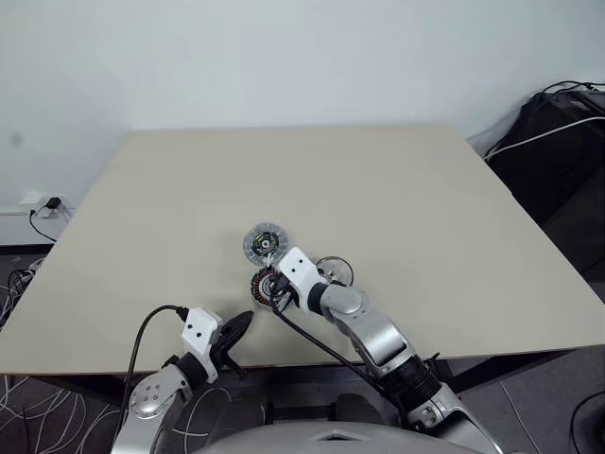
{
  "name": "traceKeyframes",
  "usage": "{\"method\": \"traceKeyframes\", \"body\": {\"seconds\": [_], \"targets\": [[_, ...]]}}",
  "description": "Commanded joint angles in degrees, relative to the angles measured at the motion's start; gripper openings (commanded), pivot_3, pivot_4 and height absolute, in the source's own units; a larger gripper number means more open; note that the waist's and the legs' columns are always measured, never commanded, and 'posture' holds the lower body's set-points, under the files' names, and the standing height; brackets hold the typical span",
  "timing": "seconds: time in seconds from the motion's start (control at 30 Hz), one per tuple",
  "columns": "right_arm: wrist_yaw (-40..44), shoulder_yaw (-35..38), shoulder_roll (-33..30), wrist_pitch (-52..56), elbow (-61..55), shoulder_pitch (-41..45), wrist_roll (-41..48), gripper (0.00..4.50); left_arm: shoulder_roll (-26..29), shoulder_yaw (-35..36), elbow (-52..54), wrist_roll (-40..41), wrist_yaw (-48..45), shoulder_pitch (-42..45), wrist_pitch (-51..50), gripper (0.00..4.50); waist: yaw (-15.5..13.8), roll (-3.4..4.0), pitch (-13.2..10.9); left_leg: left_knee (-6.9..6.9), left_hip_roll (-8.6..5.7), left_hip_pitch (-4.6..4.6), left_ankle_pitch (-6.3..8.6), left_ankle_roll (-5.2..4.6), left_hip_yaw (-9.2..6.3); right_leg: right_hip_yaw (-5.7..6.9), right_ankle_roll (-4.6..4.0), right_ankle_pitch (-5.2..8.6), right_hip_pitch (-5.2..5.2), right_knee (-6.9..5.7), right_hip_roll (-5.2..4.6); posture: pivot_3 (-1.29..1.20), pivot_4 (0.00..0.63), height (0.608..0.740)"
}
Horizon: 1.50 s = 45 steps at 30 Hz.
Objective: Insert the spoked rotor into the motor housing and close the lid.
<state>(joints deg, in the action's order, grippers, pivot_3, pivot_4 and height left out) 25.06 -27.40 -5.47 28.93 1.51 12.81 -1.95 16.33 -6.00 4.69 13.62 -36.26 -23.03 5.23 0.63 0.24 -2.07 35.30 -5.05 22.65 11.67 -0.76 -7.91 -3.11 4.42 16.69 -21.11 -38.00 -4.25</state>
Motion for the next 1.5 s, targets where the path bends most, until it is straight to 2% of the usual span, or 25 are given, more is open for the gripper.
{"method": "traceKeyframes", "body": {"seconds": [0.03,0.9,1.07,1.17,1.3,1.5], "targets": [[0.1,0.3,0.5,-1.1,-0.5,1.3,-0.4,0.02,0.0,0.3,0.4,0.2,-0.1,0.0,1.3,0.0,0.0,0.0,0.0,0.0,0.0,0.0,0.0,0.0,0.0,0.0,0.0,0.0,0.0,0.0,0.0,0.0,0.0,0.74],[4.5,-2.6,-1.8,0.6,-1.3,-0.5,-1.0,0.02,0.5,-0.1,6.3,0.6,1.3,0.9,-4.4,0.0,0.0,0.0,0.0,0.01,0.0,-0.01,0.0,0.0,0.0,0.0,0.01,0.0,0.0,-0.01,0.01,0.0,0.0,0.74],[7.8,-2.5,-2.5,-0.3,-3.6,-1.0,1.2,0.02,0.2,-0.4,6.9,0.4,1.7,0.9,-4.7,0.0,0.0,-0.01,0.0,0.0,0.0,-0.01,0.0,0.0,0.0,0.0,0.01,0.0,0.0,-0.01,0.0,0.0,0.0,0.74],[9.4,-0.8,-2.6,-3.0,-6.8,-1.9,3.6,0.02,0.2,-0.7,7.8,0.5,1.8,0.8,-5.3,0.0,0.0,0.0,0.0,0.0,0.0,0.0,0.0,0.0,0.0,0.0,0.01,0.0,0.0,0.0,-0.01,0.0,0.0,0.74],[3.6,2.8,-2.1,-4.9,-9.1,-2.5,2.0,0.02,0.2,-0.9,9.1,0.5,2.1,0.3,-6.2,0.0,0.0,0.0,0.0,0.01,0.0,0.0,0.0,0.0,0.0,-0.01,0.02,0.0,0.01,-0.02,-0.01,0.0,0.0,0.74],[-1.3,9.9,-6.4,-1.9,-15.9,-6.9,1.1,0.02,0.6,-1.3,10.0,0.5,2.3,-1.3,-6.9,0.0,-0.4,-0.02,0.0,0.01,-0.04,0.02,0.0,0.0,0.01,-0.01,0.01,0.01,0.02,0.03,-0.06,0.0,0.0,0.74]]}}
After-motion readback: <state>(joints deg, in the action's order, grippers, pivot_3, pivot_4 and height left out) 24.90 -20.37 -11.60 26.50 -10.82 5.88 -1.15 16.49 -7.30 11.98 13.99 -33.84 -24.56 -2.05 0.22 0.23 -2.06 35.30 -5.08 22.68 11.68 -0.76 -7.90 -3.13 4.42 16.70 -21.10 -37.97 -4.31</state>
